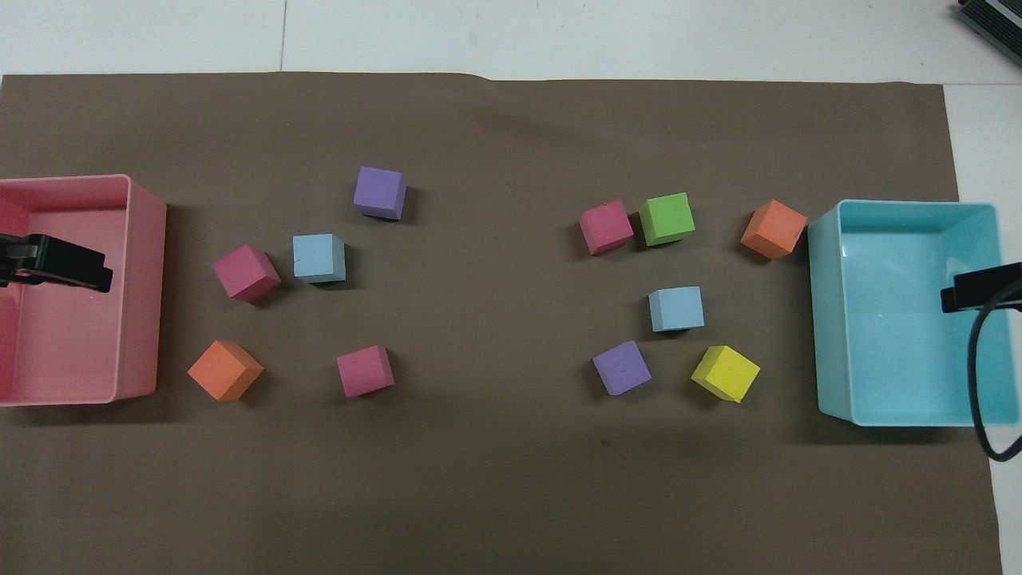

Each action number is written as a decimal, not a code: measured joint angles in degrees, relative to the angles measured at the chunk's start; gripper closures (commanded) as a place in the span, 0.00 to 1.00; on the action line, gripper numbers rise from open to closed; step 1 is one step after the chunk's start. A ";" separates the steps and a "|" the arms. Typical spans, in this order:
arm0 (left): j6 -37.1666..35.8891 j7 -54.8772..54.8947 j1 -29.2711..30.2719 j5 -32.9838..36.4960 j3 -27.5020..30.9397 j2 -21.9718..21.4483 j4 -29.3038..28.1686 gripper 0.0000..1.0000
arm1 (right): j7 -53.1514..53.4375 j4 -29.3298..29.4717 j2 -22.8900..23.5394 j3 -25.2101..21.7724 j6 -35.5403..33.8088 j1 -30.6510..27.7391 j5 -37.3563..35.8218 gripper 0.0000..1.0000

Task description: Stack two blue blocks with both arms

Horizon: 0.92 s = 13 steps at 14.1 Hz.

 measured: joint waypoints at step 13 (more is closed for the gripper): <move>0.06 0.00 0.02 0.65 0.23 -0.01 0.12 0.00 | 0.03 -0.10 -0.02 0.28 0.03 0.16 0.25 0.00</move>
